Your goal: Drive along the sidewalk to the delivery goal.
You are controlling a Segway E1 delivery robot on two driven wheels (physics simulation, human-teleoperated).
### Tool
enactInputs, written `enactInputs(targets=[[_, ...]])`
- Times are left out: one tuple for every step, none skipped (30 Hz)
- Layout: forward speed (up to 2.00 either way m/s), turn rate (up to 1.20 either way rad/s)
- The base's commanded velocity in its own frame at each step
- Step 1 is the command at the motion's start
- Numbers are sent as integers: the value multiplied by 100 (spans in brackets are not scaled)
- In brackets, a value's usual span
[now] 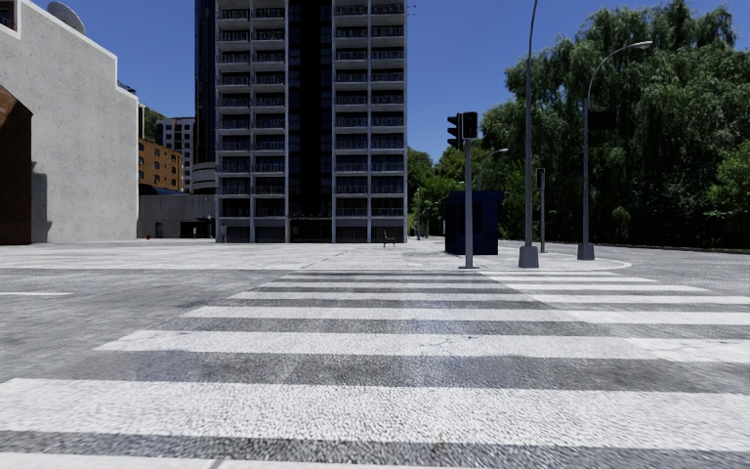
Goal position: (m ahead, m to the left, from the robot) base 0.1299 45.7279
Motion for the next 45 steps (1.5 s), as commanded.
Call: enactInputs(targets=[[0,0],[0,0],[0,0],[0,0],[0,0],[0,0],[0,0],[0,0],[0,0],[0,0],[0,0],[0,0],[0,0],[0,0],[0,0],[0,0],[0,0],[0,0],[0,0],[0,0],[0,0],[0,0],[0,0],[0,0],[0,0],[0,0],[0,0],[0,0],[0,0],[0,0],[0,48],[0,48],[0,60],[0,120],[0,120],[0,120],[0,120],[0,120],[0,120],[0,120],[0,120],[0,120],[0,120],[0,120],[0,120]])
